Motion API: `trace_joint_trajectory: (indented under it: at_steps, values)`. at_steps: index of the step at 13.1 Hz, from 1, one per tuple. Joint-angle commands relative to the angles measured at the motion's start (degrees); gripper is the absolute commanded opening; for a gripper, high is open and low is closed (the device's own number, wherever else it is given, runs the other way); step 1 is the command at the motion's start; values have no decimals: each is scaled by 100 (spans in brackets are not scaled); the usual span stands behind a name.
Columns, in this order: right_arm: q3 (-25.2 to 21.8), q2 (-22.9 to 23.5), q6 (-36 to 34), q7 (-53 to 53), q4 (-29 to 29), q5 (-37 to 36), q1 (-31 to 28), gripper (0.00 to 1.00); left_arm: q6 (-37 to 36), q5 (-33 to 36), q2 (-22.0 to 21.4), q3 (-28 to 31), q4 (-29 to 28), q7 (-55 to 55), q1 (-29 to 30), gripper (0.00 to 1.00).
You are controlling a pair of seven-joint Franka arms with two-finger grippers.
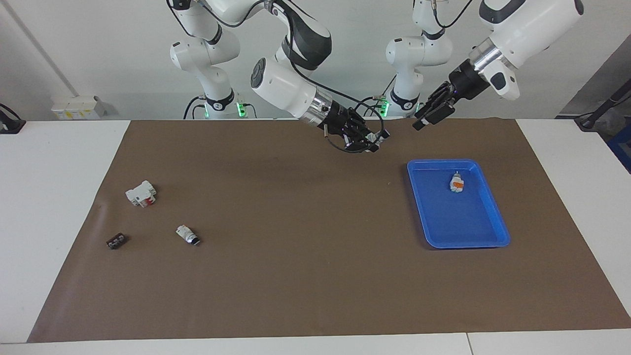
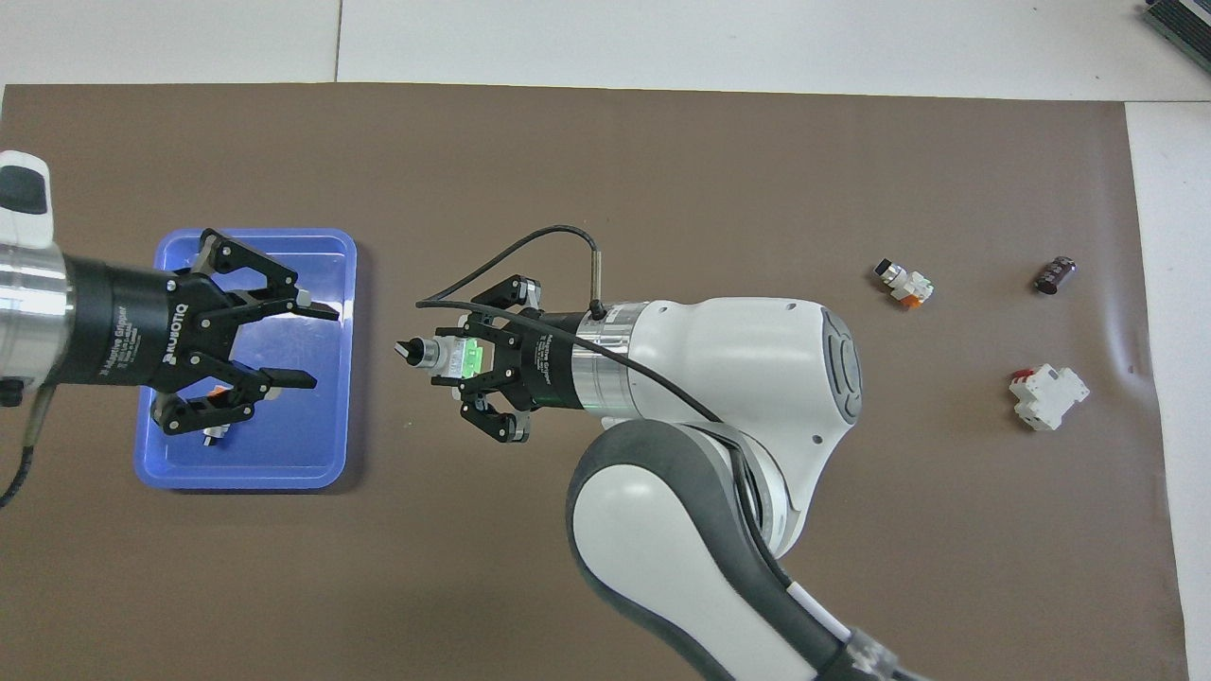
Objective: Turn and place switch with both arms
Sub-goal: 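Hold the green switch with the right gripper while the left gripper approaches it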
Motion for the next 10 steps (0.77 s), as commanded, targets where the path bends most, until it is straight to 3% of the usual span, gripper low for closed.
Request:
trace_joint_trajectory:
  at_steps: [1, 10]
  values:
    - [33, 99, 399, 195, 124, -101, 168, 0, 230, -155, -315, 48, -407, -74, -89, 46]
    - [33, 108, 480, 177, 115, -101, 187, 0, 704, -164, -500, 39, -838, -56, -485, 45]
